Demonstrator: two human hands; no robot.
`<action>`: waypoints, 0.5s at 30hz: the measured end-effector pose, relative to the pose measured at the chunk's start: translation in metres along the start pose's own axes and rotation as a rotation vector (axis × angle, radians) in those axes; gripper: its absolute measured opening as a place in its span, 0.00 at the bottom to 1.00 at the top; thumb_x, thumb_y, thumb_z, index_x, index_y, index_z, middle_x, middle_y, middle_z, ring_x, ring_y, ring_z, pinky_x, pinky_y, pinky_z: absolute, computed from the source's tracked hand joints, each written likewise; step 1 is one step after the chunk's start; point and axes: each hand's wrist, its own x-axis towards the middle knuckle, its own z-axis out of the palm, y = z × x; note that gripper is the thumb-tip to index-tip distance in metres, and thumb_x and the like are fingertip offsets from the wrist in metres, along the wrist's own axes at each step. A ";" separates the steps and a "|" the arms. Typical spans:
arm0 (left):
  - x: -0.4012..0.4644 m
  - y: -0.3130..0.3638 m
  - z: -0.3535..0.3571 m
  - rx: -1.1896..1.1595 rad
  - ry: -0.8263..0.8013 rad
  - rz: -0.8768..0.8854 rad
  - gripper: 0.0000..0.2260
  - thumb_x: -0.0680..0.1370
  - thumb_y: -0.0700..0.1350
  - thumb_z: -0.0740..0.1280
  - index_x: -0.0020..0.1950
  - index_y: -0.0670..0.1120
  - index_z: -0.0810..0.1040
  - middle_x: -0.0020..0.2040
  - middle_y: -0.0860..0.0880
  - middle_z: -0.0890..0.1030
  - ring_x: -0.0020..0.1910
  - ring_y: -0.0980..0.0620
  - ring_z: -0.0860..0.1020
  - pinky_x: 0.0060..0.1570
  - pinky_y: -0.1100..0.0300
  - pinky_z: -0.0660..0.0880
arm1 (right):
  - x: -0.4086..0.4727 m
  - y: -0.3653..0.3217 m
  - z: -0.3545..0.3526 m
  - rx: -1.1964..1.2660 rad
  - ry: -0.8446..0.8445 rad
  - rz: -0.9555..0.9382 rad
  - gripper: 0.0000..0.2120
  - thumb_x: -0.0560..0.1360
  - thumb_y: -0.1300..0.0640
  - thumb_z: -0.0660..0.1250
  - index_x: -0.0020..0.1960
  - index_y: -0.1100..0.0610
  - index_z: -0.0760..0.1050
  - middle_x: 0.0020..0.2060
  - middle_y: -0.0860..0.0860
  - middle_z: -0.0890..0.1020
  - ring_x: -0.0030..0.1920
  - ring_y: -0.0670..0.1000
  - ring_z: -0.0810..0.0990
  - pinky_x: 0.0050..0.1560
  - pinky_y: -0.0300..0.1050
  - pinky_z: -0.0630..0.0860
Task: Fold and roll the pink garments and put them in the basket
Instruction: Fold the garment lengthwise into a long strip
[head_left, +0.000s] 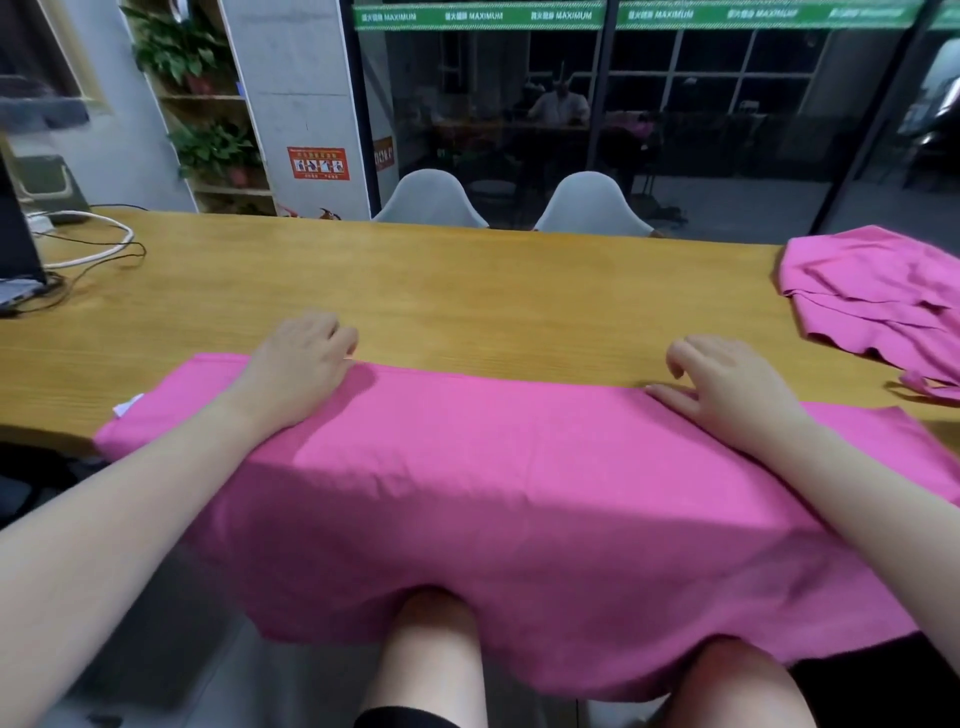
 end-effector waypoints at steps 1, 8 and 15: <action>-0.004 0.009 -0.003 0.030 -0.004 -0.007 0.05 0.79 0.43 0.69 0.47 0.45 0.73 0.42 0.44 0.75 0.43 0.39 0.78 0.38 0.45 0.76 | 0.000 -0.006 -0.001 -0.018 -0.032 0.020 0.18 0.80 0.40 0.62 0.43 0.54 0.67 0.36 0.53 0.77 0.38 0.60 0.78 0.36 0.52 0.73; -0.041 0.053 -0.025 -0.258 -0.288 -0.397 0.35 0.79 0.70 0.55 0.72 0.44 0.74 0.71 0.41 0.73 0.72 0.42 0.69 0.71 0.45 0.65 | -0.021 -0.033 -0.015 0.147 -0.238 0.323 0.21 0.77 0.36 0.61 0.49 0.54 0.74 0.47 0.55 0.79 0.52 0.60 0.78 0.51 0.52 0.73; -0.053 0.054 -0.036 -0.213 -0.487 -0.423 0.62 0.59 0.86 0.39 0.84 0.50 0.49 0.84 0.48 0.45 0.83 0.49 0.46 0.79 0.40 0.46 | -0.048 -0.061 -0.029 0.224 -0.512 0.401 0.44 0.77 0.26 0.49 0.83 0.53 0.51 0.83 0.50 0.51 0.82 0.50 0.49 0.80 0.46 0.45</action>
